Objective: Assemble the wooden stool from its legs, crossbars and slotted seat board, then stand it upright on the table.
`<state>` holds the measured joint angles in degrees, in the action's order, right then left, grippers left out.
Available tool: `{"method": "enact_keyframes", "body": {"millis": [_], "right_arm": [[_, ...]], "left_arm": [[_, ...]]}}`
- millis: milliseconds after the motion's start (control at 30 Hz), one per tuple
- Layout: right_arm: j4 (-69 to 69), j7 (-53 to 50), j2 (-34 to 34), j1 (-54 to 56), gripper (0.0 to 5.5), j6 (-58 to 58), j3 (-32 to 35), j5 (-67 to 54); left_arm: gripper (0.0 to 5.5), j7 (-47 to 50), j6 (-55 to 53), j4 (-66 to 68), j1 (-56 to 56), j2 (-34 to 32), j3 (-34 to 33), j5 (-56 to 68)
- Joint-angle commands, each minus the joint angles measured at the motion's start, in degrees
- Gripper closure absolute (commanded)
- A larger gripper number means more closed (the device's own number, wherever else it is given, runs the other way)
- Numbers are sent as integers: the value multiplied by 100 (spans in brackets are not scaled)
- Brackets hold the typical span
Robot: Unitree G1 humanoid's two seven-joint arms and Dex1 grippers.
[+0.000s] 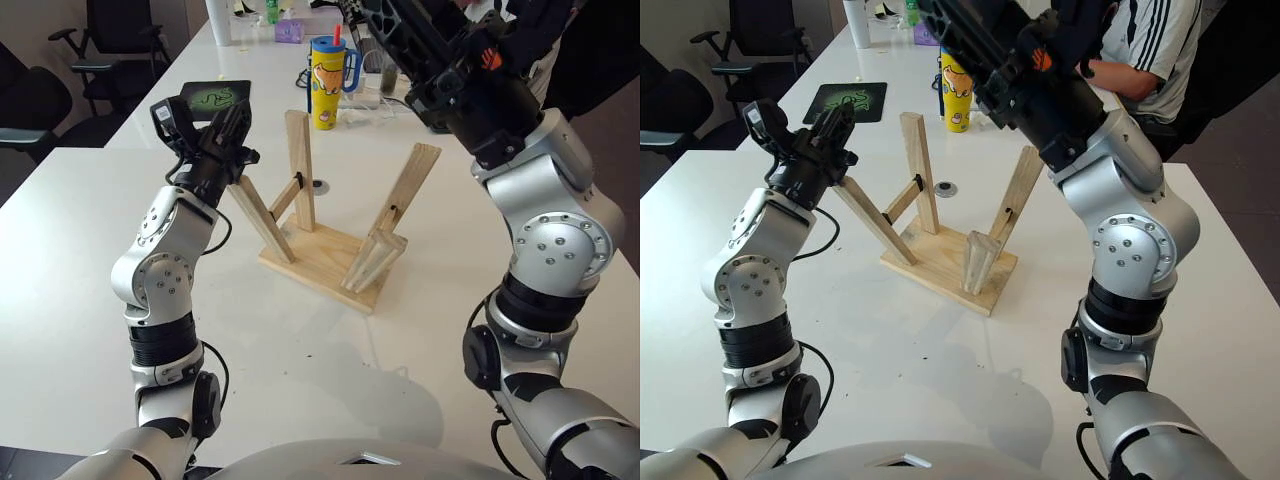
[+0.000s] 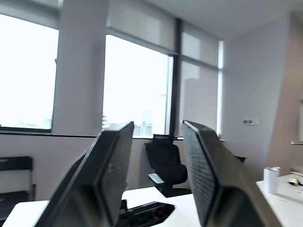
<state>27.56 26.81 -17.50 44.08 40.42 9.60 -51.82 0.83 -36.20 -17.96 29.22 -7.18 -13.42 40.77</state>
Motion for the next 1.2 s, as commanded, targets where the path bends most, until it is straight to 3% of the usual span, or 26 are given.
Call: {"method": "enact_keyframes", "body": {"millis": [33,167,233,300,400,467,700,967,1067,1200], "right_arm": [[307,747,-475,-444,361,129,-446,-91],[357,589,-325,-185,361,156,-318,-649],[405,957,-617,-536,361,168,-557,-478],[472,1553,-1136,-1262,361,93,-1275,150],[-358,2634,-2291,-2351,361,-1012,-2953,2168],[-1161,2995,-2510,-2581,361,-1832,-3449,3033],[-1083,2097,-1238,-1929,361,-1958,-2424,1969],[-951,153,-185,-95,361,-926,-602,-214],[-1924,-669,-236,528,361,-1235,-223,538],[-4083,-1069,-776,739,361,-2134,-1138,2998]], "left_arm": [[434,-28,-67,180,-139,-7,82,-117],[434,-49,-121,206,-199,-79,28,-96],[434,-34,-152,172,-214,-87,10,-74],[434,-2,-186,120,-188,-74,3,-50],[434,42,-230,61,-131,-28,-23,20],[434,50,-266,45,-94,-20,-22,39],[434,13,-302,72,-76,-12,-39,32],[434,-12,-202,160,63,-60,-114,-1],[434,-35,-157,173,104,-106,-152,-22],[434,-71,-96,208,95,-125,-175,-46]]}}
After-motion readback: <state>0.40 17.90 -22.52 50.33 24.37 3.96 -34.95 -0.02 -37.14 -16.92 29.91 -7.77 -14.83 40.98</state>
